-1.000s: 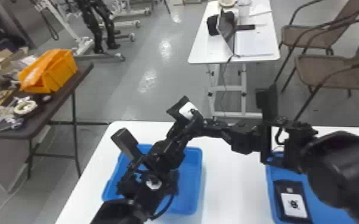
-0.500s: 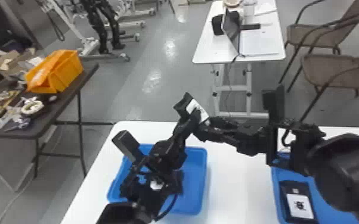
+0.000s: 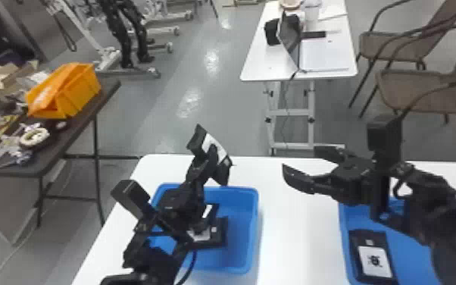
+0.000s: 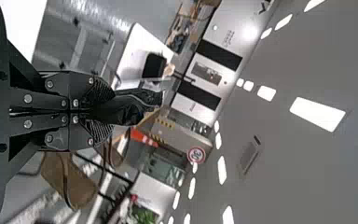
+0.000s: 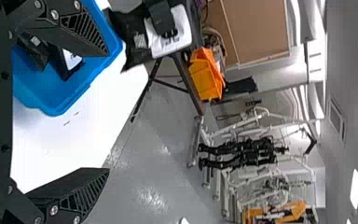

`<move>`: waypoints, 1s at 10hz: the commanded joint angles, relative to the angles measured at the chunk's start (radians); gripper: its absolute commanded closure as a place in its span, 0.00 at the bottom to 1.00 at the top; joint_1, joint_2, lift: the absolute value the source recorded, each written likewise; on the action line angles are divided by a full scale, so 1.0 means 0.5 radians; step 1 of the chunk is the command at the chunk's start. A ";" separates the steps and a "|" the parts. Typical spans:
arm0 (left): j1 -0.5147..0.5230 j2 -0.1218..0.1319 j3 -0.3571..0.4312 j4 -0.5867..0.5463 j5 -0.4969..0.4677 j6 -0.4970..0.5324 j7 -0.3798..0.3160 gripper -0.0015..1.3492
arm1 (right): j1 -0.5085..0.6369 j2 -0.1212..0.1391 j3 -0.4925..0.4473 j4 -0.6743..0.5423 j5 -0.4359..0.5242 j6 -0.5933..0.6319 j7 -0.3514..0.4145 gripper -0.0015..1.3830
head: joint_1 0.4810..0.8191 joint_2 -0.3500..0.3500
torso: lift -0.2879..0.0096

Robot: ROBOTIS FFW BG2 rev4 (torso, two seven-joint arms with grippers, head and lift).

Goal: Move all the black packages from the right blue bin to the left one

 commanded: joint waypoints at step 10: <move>0.208 -0.141 0.423 -0.037 -1.361 0.253 -0.373 0.09 | 0.712 0.167 -0.538 -0.425 0.277 -0.044 -0.088 0.09 | 0.63 0.87 | 0.83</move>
